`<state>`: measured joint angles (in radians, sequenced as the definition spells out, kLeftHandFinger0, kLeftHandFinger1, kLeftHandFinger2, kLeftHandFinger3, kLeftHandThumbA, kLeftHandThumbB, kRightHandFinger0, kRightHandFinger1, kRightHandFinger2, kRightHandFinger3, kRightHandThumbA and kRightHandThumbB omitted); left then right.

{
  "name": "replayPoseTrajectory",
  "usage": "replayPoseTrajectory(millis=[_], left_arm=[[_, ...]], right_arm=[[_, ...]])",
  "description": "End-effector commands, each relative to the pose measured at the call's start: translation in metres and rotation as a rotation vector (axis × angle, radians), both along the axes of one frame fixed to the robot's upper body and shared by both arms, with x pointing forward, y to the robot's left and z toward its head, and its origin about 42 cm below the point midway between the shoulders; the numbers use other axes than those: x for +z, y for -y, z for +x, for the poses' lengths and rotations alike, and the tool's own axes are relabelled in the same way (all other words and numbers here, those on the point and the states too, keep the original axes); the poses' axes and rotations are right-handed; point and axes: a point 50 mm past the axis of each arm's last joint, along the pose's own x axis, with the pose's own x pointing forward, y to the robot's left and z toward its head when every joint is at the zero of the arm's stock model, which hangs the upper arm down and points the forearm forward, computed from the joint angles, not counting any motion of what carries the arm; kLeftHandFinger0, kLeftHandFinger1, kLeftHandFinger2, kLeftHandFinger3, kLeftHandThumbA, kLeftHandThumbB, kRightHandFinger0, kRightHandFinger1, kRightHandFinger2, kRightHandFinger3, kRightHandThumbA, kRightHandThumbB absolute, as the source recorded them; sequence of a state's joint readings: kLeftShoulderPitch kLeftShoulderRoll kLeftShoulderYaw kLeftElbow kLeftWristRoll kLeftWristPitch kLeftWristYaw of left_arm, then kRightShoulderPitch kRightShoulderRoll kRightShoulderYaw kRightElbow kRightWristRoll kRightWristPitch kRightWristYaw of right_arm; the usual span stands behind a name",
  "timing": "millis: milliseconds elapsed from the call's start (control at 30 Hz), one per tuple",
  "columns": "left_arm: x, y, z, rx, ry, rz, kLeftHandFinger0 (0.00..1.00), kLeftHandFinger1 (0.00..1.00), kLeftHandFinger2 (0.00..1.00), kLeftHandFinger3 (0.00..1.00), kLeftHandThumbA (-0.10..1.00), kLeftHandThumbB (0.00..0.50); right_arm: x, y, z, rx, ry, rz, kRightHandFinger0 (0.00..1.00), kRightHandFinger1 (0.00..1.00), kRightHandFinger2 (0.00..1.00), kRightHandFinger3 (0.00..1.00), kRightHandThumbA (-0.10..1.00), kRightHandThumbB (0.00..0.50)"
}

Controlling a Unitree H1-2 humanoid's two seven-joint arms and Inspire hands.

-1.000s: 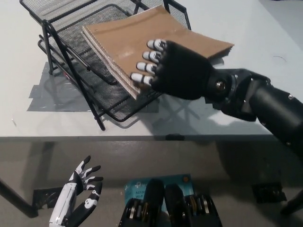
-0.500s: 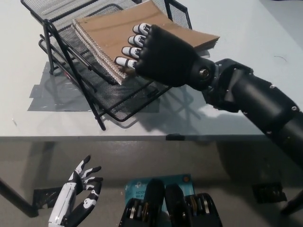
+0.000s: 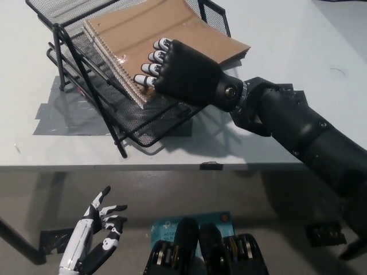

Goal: A person hands a notebook to the robot and the robot grabs it with its right hand and places it in the file tray kept in the centre of the desk infront of it.

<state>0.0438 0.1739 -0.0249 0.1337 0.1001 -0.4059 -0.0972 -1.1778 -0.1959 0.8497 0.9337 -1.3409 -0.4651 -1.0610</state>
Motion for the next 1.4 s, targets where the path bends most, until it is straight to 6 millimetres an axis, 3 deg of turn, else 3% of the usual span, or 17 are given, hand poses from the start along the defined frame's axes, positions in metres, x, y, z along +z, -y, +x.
replayPoseTrajectory(millis=[0,33,200,333,533,633,700,867,933,967,1000,1033,1067,1100,1133,1200,1367], left_arm=[[0.012,0.002,0.005,-0.019,0.051,0.009,0.49,0.62,0.72,1.0,0.62,0.266],[0.013,0.002,0.005,-0.019,0.049,0.012,0.48,0.61,0.72,1.0,0.62,0.268],[0.013,0.004,0.006,-0.034,0.048,0.012,0.48,0.6,0.71,1.0,0.6,0.255],[0.014,0.004,0.005,-0.042,0.052,0.006,0.48,0.6,0.71,1.0,0.57,0.245],[0.015,0.004,0.004,-0.042,0.06,0.016,0.47,0.59,0.7,1.0,0.54,0.219],[0.016,0.004,0.004,-0.043,0.062,0.022,0.46,0.58,0.7,1.0,0.53,0.218],[0.016,0.005,0.005,-0.048,0.07,0.03,0.46,0.57,0.69,1.0,0.53,0.213],[0.017,0.007,0.006,-0.044,0.076,0.028,0.45,0.57,0.68,1.0,0.53,0.219],[0.018,0.008,0.007,-0.045,0.078,0.022,0.44,0.56,0.68,1.0,0.53,0.227],[0.017,0.008,0.008,-0.044,0.076,0.02,0.44,0.56,0.67,1.0,0.54,0.238],[0.017,0.008,0.008,-0.045,0.074,0.017,0.45,0.56,0.67,1.0,0.55,0.249],[0.016,0.008,0.009,-0.048,0.072,0.016,0.45,0.56,0.67,1.0,0.55,0.25],[0.017,0.008,0.009,-0.05,0.072,0.017,0.45,0.56,0.67,1.0,0.55,0.25],[0.017,0.008,0.009,-0.051,0.074,0.021,0.45,0.56,0.67,1.0,0.56,0.249],[0.018,0.007,0.01,-0.05,0.079,0.023,0.45,0.56,0.67,1.0,0.56,0.249],[0.018,0.007,0.01,-0.046,0.077,0.011,0.45,0.56,0.67,1.0,0.56,0.267],[0.018,0.004,0.01,-0.045,0.088,0.034,0.44,0.56,0.68,1.0,0.57,0.24]], right_arm=[[0.039,-0.002,0.012,-0.012,0.148,-0.009,0.0,0.0,0.0,0.0,0.58,0.039],[0.043,-0.002,0.013,-0.008,0.159,-0.011,0.0,0.0,0.0,0.0,0.57,0.035],[0.067,-0.003,0.015,0.013,0.17,0.002,0.0,0.0,0.0,0.0,0.81,0.0],[0.084,-0.005,0.014,0.025,0.199,0.0,0.0,0.0,0.06,0.08,0.7,0.002],[0.113,-0.013,0.011,0.049,0.229,0.042,0.0,0.0,0.09,0.1,0.67,0.0],[0.118,-0.018,0.01,0.056,0.23,0.057,0.0,0.0,0.08,0.07,0.78,0.0],[0.117,-0.022,0.008,0.057,0.244,0.092,0.0,0.0,0.05,0.01,0.93,0.0],[0.113,-0.033,0.006,0.049,0.244,0.154,0.0,0.0,0.01,0.0,1.0,0.012],[0.106,-0.033,0.011,0.024,0.215,0.16,0.0,0.0,0.08,0.18,1.0,0.016],[0.104,-0.032,0.013,0.002,0.18,0.155,0.06,0.13,0.22,0.43,1.0,0.027],[0.101,-0.032,0.015,-0.013,0.154,0.151,0.25,0.33,0.42,0.55,0.82,0.102],[0.094,-0.028,0.022,-0.108,0.018,0.117,0.61,0.69,0.81,0.9,0.91,0.161],[0.092,-0.027,0.024,-0.138,-0.026,0.106,0.61,0.69,0.81,0.9,0.91,0.161],[0.088,-0.024,0.028,-0.195,-0.107,0.087,0.91,0.96,1.0,1.0,0.99,0.252],[0.084,-0.021,0.032,-0.289,-0.237,0.046,1.0,1.0,1.0,1.0,0.99,0.326],[0.08,-0.016,0.033,-0.421,-0.421,-0.014,1.0,1.0,1.0,1.0,0.97,0.477],[0.079,0.005,0.032,-0.55,-0.645,-0.061,1.0,1.0,1.0,1.0,0.89,0.5]])
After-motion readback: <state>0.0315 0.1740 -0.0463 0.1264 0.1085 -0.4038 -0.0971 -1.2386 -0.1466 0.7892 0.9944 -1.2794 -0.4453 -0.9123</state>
